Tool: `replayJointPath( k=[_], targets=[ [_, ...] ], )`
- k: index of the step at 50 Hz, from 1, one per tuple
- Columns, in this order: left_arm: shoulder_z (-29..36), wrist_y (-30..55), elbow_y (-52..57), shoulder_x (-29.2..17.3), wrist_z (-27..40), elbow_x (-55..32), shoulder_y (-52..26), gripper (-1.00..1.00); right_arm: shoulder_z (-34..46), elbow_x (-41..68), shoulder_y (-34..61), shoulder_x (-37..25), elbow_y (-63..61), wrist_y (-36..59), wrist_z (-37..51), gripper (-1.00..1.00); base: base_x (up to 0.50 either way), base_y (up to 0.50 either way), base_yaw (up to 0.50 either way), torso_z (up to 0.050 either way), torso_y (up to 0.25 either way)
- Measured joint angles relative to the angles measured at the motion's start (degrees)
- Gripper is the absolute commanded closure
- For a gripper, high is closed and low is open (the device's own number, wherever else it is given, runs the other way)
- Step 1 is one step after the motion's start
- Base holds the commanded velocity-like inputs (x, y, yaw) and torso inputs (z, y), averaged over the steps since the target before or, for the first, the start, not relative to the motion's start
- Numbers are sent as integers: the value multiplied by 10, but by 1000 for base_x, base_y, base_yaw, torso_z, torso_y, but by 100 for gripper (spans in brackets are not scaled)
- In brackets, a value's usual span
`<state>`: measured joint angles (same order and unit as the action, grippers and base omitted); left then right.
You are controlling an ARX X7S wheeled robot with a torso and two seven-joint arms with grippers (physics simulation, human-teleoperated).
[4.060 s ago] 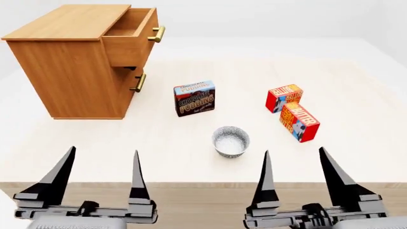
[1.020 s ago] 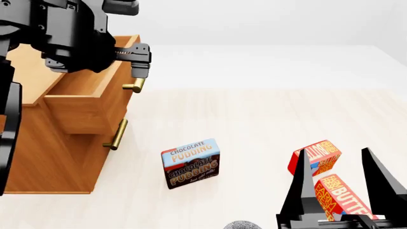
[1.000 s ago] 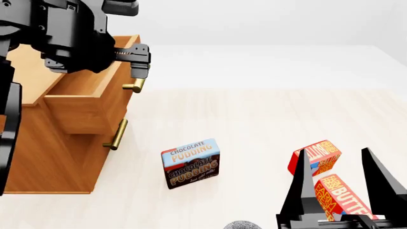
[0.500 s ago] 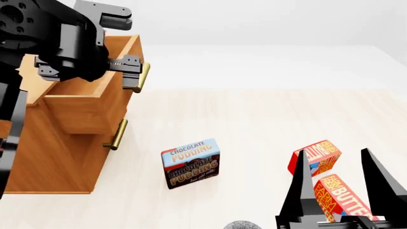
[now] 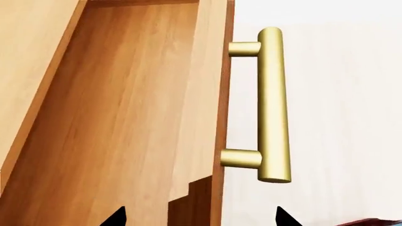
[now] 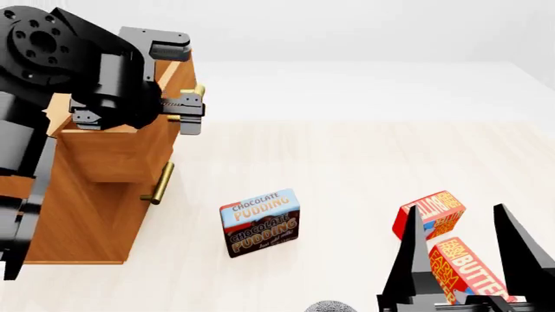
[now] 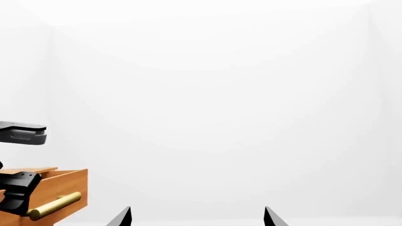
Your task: Put the bowl in the top drawer of the cabinet.
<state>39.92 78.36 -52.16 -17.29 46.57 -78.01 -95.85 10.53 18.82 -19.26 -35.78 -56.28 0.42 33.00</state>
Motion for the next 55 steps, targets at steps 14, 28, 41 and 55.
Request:
replayJointPath(
  k=[14, 28, 41, 55],
  targets=[
    [-29, 7, 1, 14, 22, -15, 4, -100, 3, -1, 2, -2, 0, 0, 4, -100, 0, 0, 0, 0, 0],
    [-69, 13, 24, 27, 54, -70, 18, -100, 7, -3, 3, -6, -6, 3, 10, -100, 0, 0, 0, 0, 0],
    [-104, 23, 71, 45, 109, -154, 38, -100, 6, -4, -2, -13, -15, 1, 17, -100, 0, 0, 0, 0, 0],
    [-114, 24, 101, 66, 151, -203, 47, -100, 3, -3, -13, -22, -16, -13, 22, -100, 0, 0, 0, 0, 0]
  ],
)
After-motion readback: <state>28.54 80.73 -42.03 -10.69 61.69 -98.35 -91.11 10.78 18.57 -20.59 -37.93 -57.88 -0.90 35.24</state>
